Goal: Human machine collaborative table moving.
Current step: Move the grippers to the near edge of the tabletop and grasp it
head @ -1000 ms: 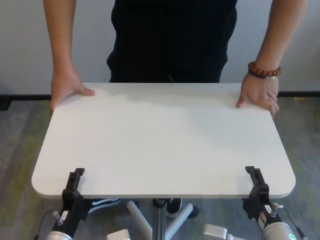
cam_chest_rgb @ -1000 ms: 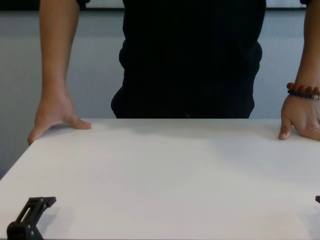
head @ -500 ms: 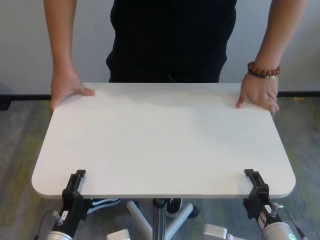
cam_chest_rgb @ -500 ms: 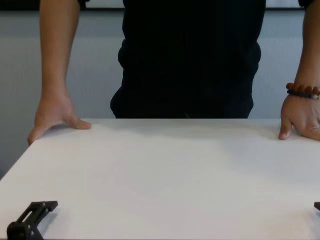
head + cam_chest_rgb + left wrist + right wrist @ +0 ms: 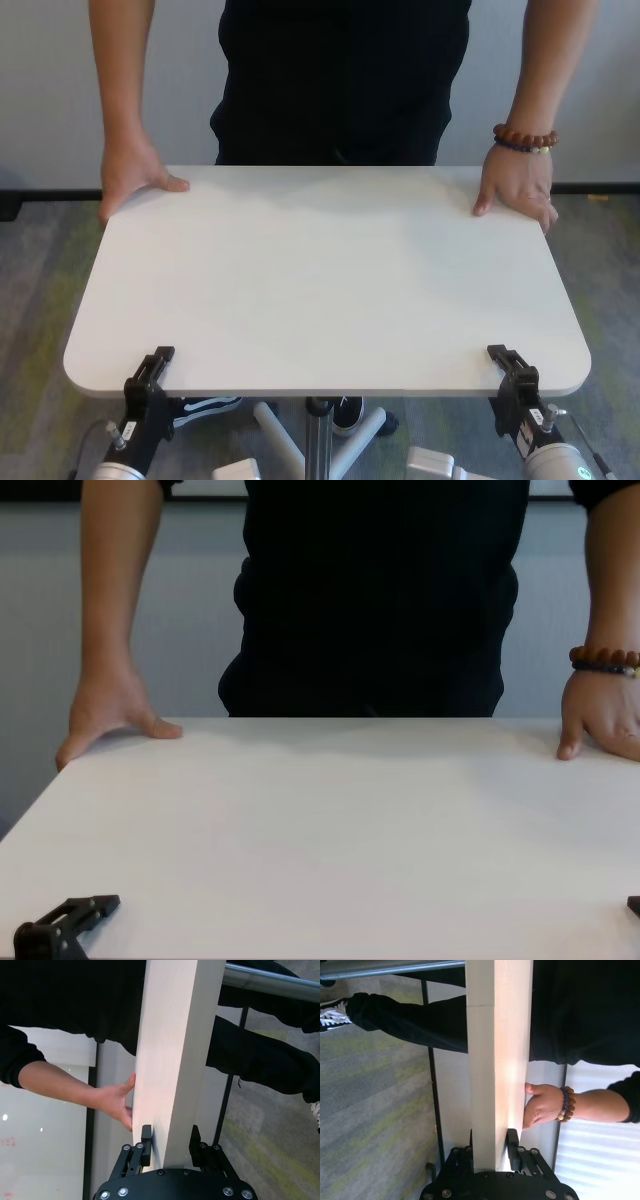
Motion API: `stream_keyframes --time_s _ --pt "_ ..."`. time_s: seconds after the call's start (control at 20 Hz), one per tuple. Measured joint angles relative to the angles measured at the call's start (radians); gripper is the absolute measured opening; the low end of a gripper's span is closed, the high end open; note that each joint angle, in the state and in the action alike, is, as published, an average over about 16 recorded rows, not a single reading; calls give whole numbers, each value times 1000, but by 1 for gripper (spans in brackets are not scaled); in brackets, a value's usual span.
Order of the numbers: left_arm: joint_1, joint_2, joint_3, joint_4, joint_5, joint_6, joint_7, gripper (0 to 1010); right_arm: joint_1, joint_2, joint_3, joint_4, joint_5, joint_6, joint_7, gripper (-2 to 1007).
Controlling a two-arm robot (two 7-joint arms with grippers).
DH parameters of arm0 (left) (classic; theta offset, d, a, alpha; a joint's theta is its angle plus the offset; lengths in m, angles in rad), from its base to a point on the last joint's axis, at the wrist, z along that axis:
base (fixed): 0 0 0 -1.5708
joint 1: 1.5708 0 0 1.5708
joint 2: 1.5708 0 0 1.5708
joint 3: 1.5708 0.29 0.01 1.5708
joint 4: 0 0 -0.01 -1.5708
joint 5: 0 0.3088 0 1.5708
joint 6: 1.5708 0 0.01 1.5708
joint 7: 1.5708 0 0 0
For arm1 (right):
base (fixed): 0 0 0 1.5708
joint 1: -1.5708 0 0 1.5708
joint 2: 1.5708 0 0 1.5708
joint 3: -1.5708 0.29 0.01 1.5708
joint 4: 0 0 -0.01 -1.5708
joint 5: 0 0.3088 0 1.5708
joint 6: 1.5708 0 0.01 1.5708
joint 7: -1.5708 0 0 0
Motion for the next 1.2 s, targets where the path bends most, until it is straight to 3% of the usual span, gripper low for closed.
stream_keyframes --time_s 0.4,1.2 --pt "0 0 0 0 0 0 0 395 0 0 0 0 0 0 0 278" --pt "0 0 0 0 0 0 0 286 0 0 0 0 0 0 0 269"
